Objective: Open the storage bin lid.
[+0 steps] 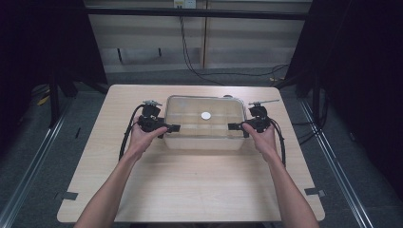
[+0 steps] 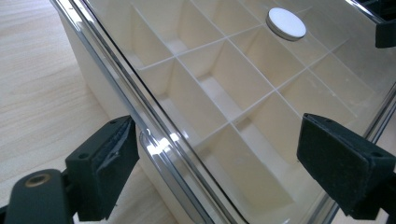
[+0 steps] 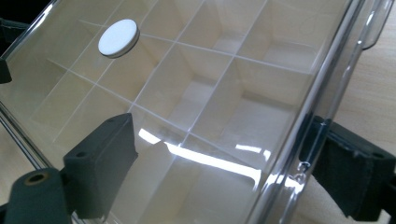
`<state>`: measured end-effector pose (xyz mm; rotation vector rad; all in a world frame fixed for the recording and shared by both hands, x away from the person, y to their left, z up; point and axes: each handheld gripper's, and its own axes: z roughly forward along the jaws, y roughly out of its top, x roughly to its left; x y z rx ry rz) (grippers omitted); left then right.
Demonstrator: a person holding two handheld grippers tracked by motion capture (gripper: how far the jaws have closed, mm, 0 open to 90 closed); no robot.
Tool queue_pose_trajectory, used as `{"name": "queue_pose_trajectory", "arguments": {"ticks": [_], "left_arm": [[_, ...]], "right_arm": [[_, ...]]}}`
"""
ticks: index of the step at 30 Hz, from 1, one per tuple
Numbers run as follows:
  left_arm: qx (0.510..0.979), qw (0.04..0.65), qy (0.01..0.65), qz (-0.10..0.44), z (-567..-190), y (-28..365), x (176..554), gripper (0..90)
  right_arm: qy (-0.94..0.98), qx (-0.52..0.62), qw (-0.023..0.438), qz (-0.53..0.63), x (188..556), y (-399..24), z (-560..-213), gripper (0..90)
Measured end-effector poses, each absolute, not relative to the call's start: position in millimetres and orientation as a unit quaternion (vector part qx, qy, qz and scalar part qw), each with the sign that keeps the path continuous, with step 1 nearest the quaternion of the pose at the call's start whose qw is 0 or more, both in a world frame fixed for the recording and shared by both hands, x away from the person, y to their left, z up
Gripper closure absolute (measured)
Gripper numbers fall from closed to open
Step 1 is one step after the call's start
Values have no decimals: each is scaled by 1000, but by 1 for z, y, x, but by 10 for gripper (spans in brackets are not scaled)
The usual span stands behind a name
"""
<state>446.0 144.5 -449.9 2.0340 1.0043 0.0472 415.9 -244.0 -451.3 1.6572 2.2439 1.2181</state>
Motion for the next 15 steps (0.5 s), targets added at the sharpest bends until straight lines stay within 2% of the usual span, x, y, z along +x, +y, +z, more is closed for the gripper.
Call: {"name": "queue_pose_trajectory", "arguments": {"ticks": [5,15], "left_arm": [[812,422,401,20,-449,146,445,158],[807,431,404,18,-450,149,441,175]], "right_arm": [[729,547,67,406,412,-248,-447,242],[724,550,79,408,408,-246,-447,240]]}}
